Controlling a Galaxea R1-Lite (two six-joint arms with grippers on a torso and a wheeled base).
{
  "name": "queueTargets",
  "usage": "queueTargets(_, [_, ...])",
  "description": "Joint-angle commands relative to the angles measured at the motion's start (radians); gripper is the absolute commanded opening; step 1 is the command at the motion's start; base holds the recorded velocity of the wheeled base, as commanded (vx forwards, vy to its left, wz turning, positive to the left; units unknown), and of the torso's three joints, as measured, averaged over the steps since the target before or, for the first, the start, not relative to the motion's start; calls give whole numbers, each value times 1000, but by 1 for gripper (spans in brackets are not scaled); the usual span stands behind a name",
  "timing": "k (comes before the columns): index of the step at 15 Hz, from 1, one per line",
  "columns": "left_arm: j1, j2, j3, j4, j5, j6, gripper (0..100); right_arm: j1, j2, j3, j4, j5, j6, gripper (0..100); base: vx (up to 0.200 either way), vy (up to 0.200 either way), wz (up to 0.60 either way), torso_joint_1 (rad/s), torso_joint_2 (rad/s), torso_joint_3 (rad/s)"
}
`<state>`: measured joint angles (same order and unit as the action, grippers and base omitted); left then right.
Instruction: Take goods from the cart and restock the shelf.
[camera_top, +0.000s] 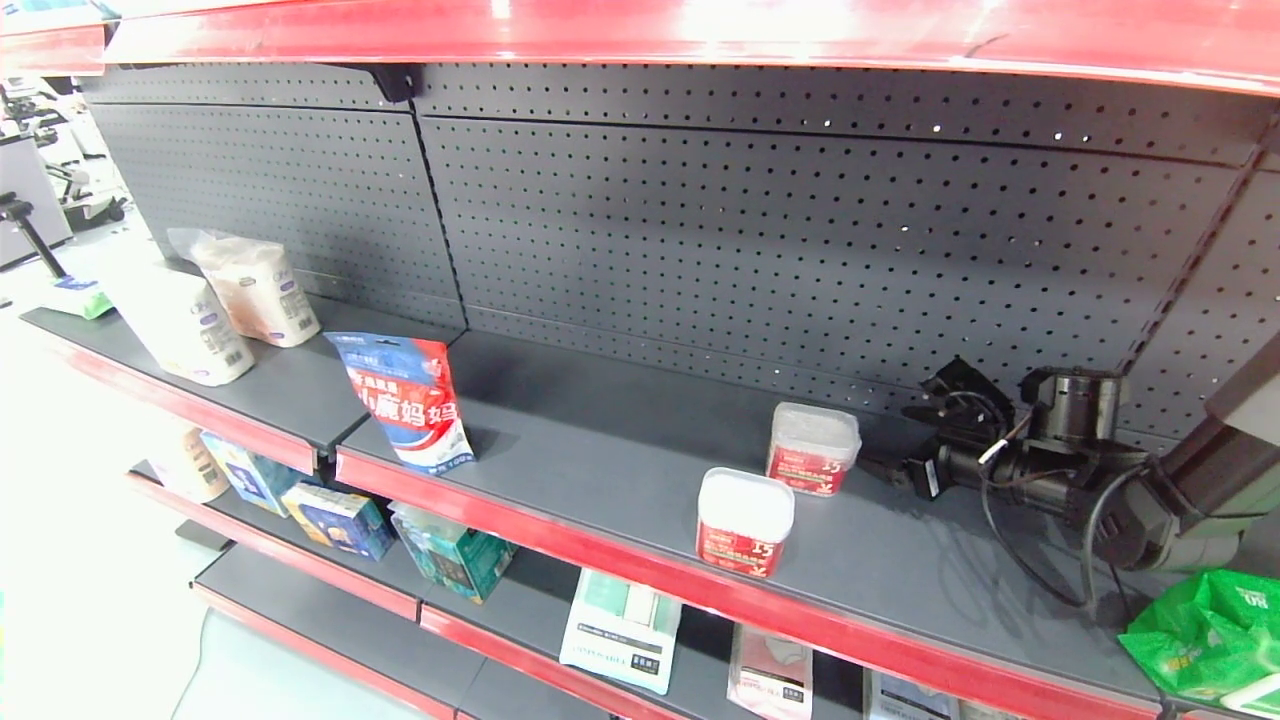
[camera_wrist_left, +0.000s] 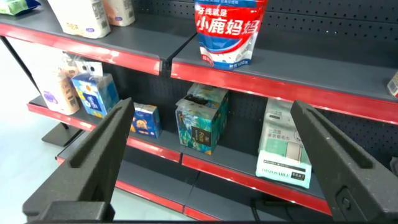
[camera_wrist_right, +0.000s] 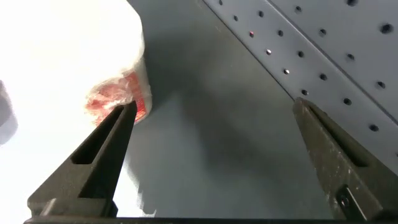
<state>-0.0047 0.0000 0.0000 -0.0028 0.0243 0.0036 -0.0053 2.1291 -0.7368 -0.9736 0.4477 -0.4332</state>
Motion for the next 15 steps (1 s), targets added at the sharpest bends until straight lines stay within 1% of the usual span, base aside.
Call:
queueTargets(1, [0,0,0,0,0,1,100,7,-2,0,0,2,1,100,0,0,0,0,0,0])
queueTargets(15, [0,0,0,0,0,1,100,34,-11,16,0,42,25,100,0,0,0,0,0,0])
